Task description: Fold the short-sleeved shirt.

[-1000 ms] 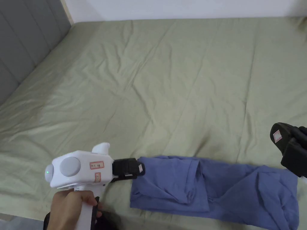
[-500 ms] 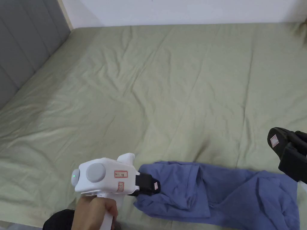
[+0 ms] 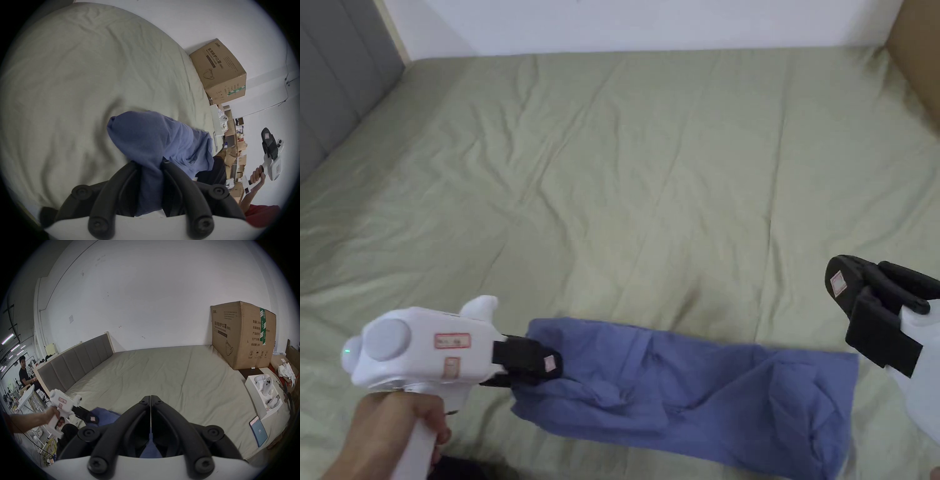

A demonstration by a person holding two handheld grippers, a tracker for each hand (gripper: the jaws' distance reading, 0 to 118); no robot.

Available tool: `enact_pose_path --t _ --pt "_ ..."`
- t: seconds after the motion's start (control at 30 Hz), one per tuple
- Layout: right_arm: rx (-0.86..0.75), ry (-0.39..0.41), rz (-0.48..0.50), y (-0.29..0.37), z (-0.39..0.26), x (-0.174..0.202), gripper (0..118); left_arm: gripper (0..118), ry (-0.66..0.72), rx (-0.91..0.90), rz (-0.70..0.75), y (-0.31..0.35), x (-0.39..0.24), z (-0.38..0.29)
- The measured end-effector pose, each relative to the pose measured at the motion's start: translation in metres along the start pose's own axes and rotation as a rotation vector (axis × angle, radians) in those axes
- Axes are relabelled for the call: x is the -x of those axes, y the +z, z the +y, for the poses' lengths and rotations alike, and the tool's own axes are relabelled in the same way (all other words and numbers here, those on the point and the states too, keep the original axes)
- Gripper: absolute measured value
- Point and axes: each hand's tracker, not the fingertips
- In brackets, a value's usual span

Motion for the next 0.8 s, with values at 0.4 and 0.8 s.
enact_pose_path --t 0.4,0.8 --pt "0.022 -0.002 0.021 -0.011 -0.007 0.003 1 16 -0.13 -0.063 0.456 0.088 0.027 0.034" --pt "0.031 0.0 0.021 -0.011 -0.008 0.002 1 16 -0.387 0.016 0.374 0.038 -0.101 0.011"
